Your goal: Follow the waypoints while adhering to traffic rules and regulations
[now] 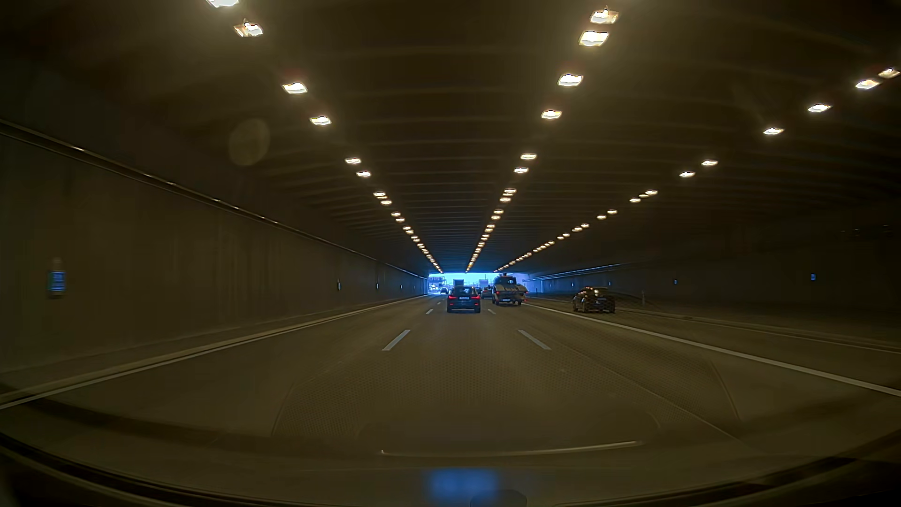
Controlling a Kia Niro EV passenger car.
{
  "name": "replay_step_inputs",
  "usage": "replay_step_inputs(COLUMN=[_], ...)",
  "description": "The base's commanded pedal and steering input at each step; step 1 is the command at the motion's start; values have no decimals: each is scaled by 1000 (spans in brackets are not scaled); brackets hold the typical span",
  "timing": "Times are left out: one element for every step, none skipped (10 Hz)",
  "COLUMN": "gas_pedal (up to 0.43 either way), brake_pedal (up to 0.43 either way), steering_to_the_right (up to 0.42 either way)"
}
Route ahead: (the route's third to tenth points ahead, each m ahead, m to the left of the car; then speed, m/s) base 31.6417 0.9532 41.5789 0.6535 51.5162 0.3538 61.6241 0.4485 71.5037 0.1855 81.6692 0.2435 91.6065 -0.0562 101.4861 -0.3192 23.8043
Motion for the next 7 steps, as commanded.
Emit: replay_step_inputs(gas_pedal=[189,189,189,189,189,189,189], brake_pedal=[0,0,0,0,0,0,0], steering_to_the_right=[-1,-1,-1,-1,0,0,0])
